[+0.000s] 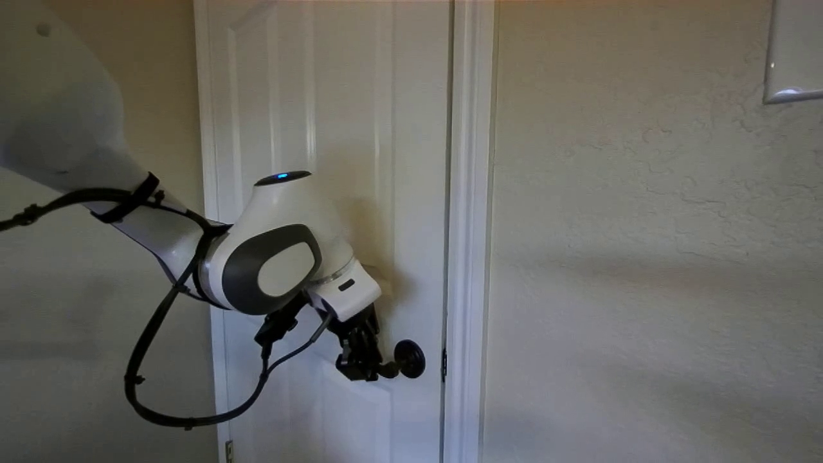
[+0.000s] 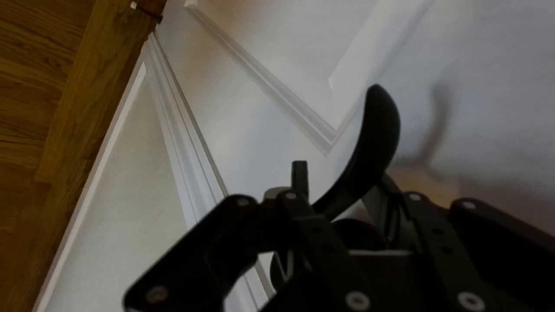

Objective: Open the door

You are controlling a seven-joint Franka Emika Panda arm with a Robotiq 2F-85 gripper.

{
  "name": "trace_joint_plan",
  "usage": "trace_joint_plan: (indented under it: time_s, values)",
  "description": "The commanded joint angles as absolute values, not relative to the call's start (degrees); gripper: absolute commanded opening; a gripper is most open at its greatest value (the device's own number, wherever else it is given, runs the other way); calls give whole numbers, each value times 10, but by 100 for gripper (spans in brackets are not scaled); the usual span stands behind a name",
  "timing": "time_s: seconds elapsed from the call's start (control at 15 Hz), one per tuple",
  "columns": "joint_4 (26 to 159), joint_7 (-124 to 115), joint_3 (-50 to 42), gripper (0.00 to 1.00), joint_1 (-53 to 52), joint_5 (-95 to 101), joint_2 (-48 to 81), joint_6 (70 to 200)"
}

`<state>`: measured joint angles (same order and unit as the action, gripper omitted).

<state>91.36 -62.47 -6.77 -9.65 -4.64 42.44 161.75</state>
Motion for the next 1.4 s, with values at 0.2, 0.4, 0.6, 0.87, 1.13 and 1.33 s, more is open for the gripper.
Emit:
trace_joint_plan:
  time_s: [0.2,0.4,0.6,0.87,1.13,1.33]
  values:
    - [901,-509,-54,3,-87,-44,495,1602]
    - [927,-485,-62,7,-96,-45,472,1608]
    - [983,-452,-42,8,-90,-57,437,1619]
    - [1060,-426,-29,8,-80,-76,401,1631]
    - [1137,-420,-16,8,-78,-93,346,1635]
    - [1196,-380,18,7,-65,-110,291,1650]
